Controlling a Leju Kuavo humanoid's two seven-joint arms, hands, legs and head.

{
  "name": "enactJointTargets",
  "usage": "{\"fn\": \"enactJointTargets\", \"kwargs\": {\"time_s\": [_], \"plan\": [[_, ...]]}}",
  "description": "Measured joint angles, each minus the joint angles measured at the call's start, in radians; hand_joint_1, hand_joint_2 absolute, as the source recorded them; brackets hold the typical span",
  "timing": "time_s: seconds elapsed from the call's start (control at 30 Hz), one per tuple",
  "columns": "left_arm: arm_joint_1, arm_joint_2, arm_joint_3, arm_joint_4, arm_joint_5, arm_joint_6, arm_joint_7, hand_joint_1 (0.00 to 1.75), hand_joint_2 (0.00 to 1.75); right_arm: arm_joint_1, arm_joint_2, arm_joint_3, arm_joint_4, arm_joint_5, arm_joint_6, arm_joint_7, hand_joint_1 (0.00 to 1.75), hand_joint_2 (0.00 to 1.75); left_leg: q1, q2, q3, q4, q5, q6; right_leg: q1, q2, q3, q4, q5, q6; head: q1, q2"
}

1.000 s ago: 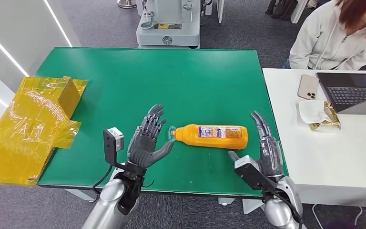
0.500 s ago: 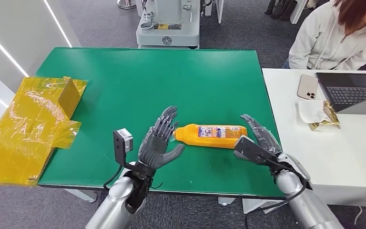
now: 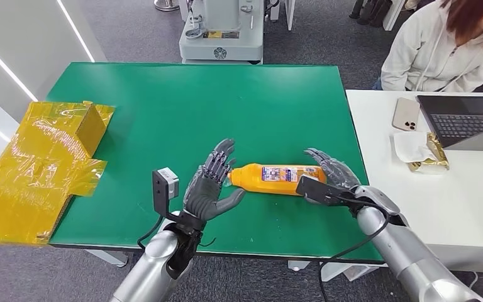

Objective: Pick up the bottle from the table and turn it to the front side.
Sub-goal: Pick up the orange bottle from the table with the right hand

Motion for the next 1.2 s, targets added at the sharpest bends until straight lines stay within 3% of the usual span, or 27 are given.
{"fn": "enactJointTargets", "kwargs": {"time_s": [0.43,0.87,1.2], "plan": [[-0.005,0.004,0.0,0.0,-0.012,0.02,-0.003,0.0,1.75,-0.026,0.009,0.06,0.05,-0.002,-0.01,-0.011,0.0,1.75,0.0,0.0,0.0,0.0,0.0,0.0,0.0,-0.001,0.0,0.0,0.0,0.0,0.0,0.0],[-0.047,0.02,0.0,0.047,0.012,-0.014,0.024,0.0,1.75,-0.167,0.085,0.168,0.186,0.003,0.066,-0.021,0.0,1.75,0.0,0.0,0.0,0.0,0.001,-0.001,0.0,0.0,0.0,0.001,0.0,0.0,0.0,0.0],[-0.049,0.033,0.0,0.092,0.02,-0.015,0.015,0.0,1.75,-0.183,0.097,0.207,0.241,-0.001,0.062,-0.034,0.0,1.75,0.0,-0.001,0.0,0.0,0.0,-0.001,0.0,-0.001,0.0,0.0,0.0,0.0,0.0,0.0]]}}
